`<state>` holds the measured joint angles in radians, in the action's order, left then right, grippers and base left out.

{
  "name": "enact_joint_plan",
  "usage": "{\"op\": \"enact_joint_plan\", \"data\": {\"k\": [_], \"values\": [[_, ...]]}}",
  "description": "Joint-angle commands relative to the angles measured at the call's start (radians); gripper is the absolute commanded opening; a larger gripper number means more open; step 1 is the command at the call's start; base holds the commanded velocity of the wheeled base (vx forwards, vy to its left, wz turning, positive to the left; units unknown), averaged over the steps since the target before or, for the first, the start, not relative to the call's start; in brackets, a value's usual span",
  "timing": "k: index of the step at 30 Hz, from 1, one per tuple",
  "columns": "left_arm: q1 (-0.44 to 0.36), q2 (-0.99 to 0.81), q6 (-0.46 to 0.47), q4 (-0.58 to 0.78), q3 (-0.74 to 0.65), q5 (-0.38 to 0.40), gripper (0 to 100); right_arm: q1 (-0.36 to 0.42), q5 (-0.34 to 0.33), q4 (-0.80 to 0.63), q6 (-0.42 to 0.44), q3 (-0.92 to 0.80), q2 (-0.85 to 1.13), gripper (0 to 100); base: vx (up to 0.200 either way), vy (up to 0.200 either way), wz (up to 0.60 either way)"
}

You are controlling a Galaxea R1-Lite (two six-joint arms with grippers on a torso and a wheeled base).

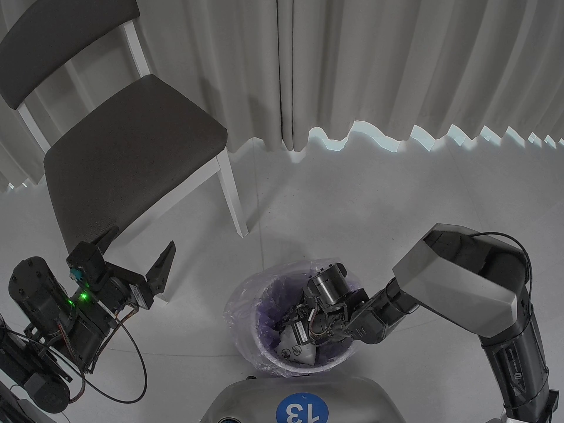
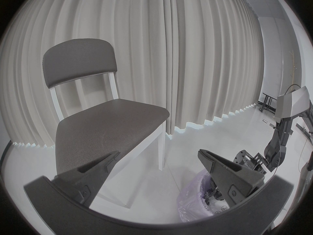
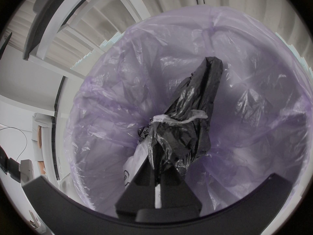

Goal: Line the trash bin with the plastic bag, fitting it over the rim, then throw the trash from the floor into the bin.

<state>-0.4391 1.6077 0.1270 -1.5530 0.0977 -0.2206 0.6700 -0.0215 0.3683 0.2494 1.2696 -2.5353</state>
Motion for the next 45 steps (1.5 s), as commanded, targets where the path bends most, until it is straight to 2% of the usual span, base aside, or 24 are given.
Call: {"op": "enact_joint_plan", "data": {"k": [1,8,14,15,22,32,39,40,42,45], "values": [[0.0,0.001,0.0,-0.012,0.001,0.0,100,-0.006,0.0,-0.028,-0.007,0.044,-0.02,0,0.0,0.0,0.0],[0.0,-0.002,0.0,-0.012,0.004,0.0,100,-0.021,-0.02,-0.167,-0.022,0.139,-0.034,0,0.0,0.0,0.0],[-0.001,-0.003,0.0,-0.012,0.005,0.0,100,-0.024,-0.02,-0.178,-0.024,0.168,-0.046,0,0.0,0.0,0.0],[0.0,-0.003,0.0,-0.012,0.005,0.0,100,-0.024,-0.02,-0.177,-0.024,0.168,-0.046,100,0.0,0.0,0.0],[0.0,-0.006,0.0,-0.012,0.004,0.0,100,-0.017,-0.012,-0.183,-0.025,0.143,-0.022,100,0.0,0.0,0.0],[0.0,-0.005,-0.001,-0.012,0.002,0.0,100,0.003,0.002,-0.181,-0.05,-0.027,0.196,100,0.0,0.0,0.0],[-0.003,0.014,-0.02,-0.01,-0.012,0.0,100,0.031,0.048,-0.173,-0.048,-0.137,0.343,100,0.0,0.0,0.0],[-0.004,0.043,-0.024,-0.012,-0.055,0.004,100,0.048,0.064,-0.172,-0.044,-0.205,0.454,100,0.0,0.0,0.0],[-0.003,0.083,-0.04,-0.01,-0.088,0.009,100,0.053,0.08,-0.172,-0.045,-0.257,0.553,100,0.0,0.0,0.0],[-0.003,0.138,-0.098,-0.01,-0.095,0.023,100,0.054,0.103,-0.18,-0.05,-0.308,0.705,100,0.0,0.0,0.0]]}}
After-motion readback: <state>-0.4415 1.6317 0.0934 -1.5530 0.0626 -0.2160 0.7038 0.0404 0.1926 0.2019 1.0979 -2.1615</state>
